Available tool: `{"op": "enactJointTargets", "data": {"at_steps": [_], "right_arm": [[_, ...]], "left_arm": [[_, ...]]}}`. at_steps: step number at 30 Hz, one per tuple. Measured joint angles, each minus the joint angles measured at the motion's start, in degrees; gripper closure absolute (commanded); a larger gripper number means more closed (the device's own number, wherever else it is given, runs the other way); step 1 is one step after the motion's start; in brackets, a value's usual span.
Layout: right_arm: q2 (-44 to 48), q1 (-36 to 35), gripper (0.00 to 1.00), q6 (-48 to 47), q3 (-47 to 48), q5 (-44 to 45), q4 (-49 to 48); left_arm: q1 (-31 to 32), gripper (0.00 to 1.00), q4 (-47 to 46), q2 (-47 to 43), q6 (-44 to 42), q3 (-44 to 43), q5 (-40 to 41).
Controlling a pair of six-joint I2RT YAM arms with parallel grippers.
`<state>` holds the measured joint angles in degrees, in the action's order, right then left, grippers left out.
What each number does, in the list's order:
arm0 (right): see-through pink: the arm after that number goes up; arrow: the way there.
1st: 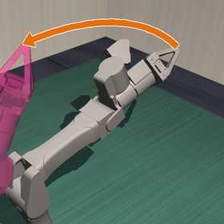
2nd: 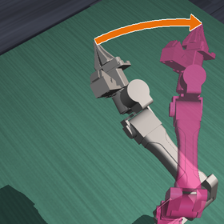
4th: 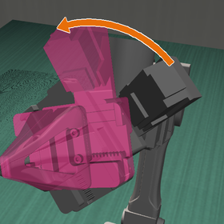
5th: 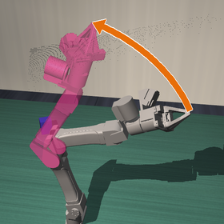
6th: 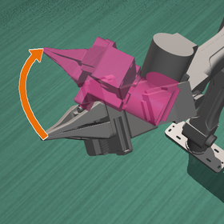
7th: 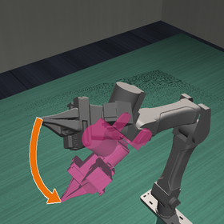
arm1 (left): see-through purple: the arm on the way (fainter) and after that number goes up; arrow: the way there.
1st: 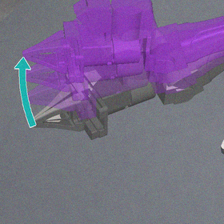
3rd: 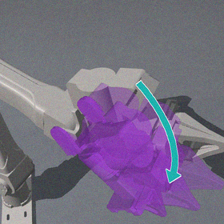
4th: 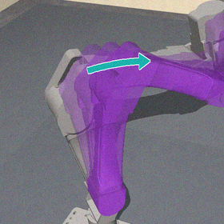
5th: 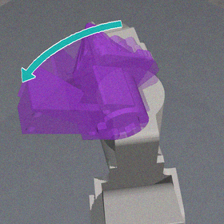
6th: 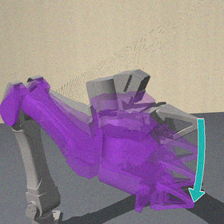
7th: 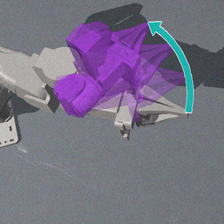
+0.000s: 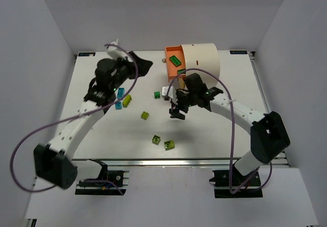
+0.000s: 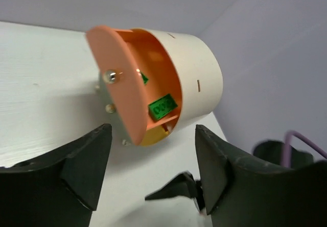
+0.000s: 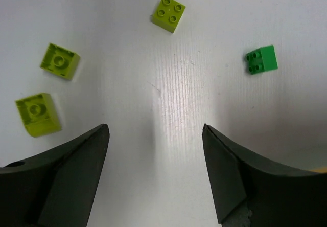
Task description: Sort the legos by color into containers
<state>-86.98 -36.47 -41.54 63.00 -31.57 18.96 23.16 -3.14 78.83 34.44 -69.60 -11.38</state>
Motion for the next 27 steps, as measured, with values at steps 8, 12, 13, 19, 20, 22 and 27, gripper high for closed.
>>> {"op": "enactJointTargets", "data": {"at_steps": [8,12,13,19,20,22,27], "right_arm": [[-10.6,-6.4,0.18,-17.5,13.9,7.3,7.2],[-14.4,-9.5,0.17,-23.7,18.7,11.0,9.4],[-15.4,-10.4,0.16,-24.9,19.5,12.3,9.6],[-26.9,-14.0,0.22,-30.2,29.0,19.5,12.7],[-29.4,-14.0,0.23,-30.7,31.6,20.5,12.9],[-34.5,-13.9,0.23,-31.3,36.7,23.0,13.2],[-39.6,-13.2,0.22,-33.9,40.3,29.0,12.6]], "left_arm": [[-0.3,0.18,11.3,-32.3,1.4,19.0,17.1],[-0.3,0.17,20.1,-44.6,4.5,25.4,24.7],[-0.3,0.17,22.4,-47.5,5.4,26.4,26.5],[0.0,0.16,33.7,-59.5,9.6,28.8,33.4],[0.2,0.16,35.2,-60.6,10.3,28.8,34.1],[0.3,0.16,38.1,-62.2,11.3,28.7,35.4],[0.3,0.16,43.5,-65.5,13.0,28.7,37.8]]}}
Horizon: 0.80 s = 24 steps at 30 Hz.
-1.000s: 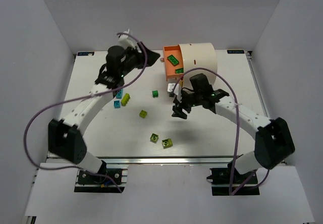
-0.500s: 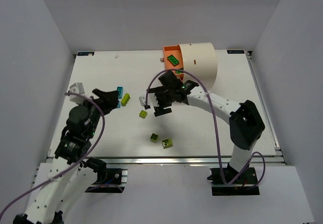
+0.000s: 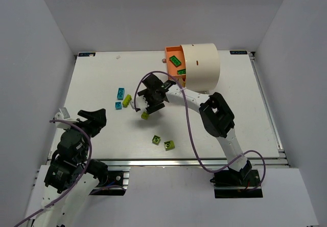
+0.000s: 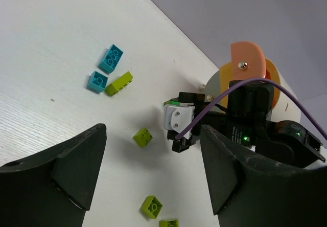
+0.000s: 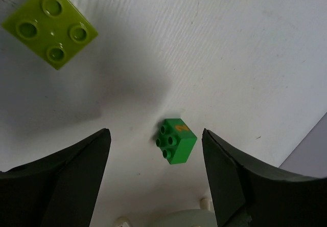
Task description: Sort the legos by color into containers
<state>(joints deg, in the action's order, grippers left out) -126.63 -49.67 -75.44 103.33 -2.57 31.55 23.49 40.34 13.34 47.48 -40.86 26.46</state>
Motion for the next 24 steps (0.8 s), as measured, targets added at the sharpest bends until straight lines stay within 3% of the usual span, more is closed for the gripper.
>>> {"op": "enactJointTargets", "data": {"at_steps": [13,24], "right_arm": [[-1.4,1.3,0.20,-10.4,-1.7,8.2,-6.0],[-3.9,2.4,0.28,-15.3,-1.4,8.8,-6.0]], "left_arm": [[0.0,0.16,1.9,-1.0,1.8,1.7,0.6],[0.0,0.15,1.6,1.7,1.4,1.7,-0.3]]}}
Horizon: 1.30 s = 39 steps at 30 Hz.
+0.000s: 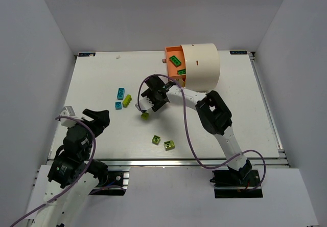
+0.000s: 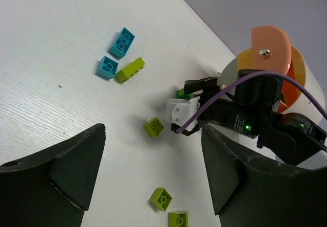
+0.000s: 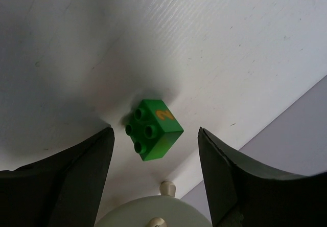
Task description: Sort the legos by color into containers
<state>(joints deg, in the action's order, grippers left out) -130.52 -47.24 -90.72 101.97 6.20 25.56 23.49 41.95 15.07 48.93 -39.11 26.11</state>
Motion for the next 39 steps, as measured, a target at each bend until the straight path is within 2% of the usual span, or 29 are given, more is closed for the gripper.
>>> {"op": "enactJointTargets", "data": {"at_steps": [8,13,16,17,20,27,33,39], "right_arm": [[-4.9,0.4,0.44,-2.1,8.8,-1.5,5.7],[-5.6,0.4,0.54,-2.5,10.6,-2.7,9.0],[-5.6,0.4,0.74,-2.5,10.8,-2.8,9.7],[-5.6,0.4,0.88,-2.5,10.8,-2.9,10.0],[-5.2,0.4,1.00,-2.2,10.3,-3.1,10.5],[-1.8,0.4,1.00,1.0,7.7,-7.1,15.9],[-0.7,0.4,1.00,7.0,10.5,-12.2,21.0],[5.9,0.4,1.00,12.8,10.6,-18.3,24.0]], "left_arm": [[0.0,0.15,0.3,1.0,-0.2,0.0,-0.1],[0.0,0.15,1.0,0.9,-0.2,0.0,0.0],[0.0,0.15,1.1,0.9,-0.2,0.0,-0.1],[0.0,0.15,1.0,0.9,-0.2,0.0,-0.1],[0.0,0.15,0.9,0.9,-0.2,0.0,-0.3],[0.0,0.15,-0.3,1.0,0.2,0.8,-1.6],[0.0,0.15,-1.0,1.0,0.7,1.3,-2.7],[0.0,0.15,-2.1,1.0,1.1,2.1,-3.5]]}}
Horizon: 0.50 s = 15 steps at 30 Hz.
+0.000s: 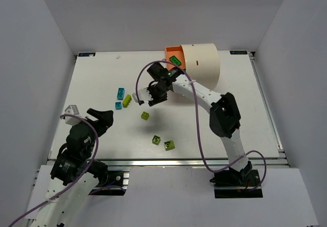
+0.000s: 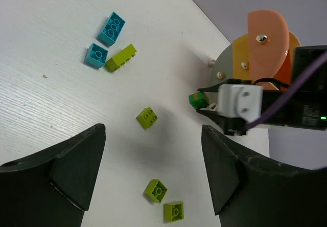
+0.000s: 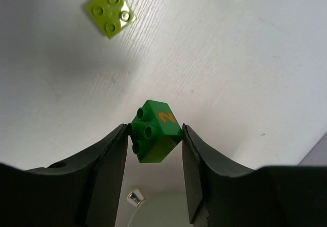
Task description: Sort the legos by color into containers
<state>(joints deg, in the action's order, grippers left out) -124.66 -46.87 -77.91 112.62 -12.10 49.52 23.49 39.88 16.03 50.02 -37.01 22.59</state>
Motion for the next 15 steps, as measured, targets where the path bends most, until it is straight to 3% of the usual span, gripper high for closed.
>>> {"op": "enactJointTargets", "data": {"at_steps": [10,15], "right_arm": [[11.3,0.4,1.00,13.3,5.9,-13.9,0.4],[19.5,2.0,1.00,24.3,2.8,-16.2,-9.4]], "left_arm": [[0.0,0.14,-3.5,0.2,0.0,1.5,-1.9],[0.0,0.14,-7.1,2.8,0.0,3.3,-4.0]]}}
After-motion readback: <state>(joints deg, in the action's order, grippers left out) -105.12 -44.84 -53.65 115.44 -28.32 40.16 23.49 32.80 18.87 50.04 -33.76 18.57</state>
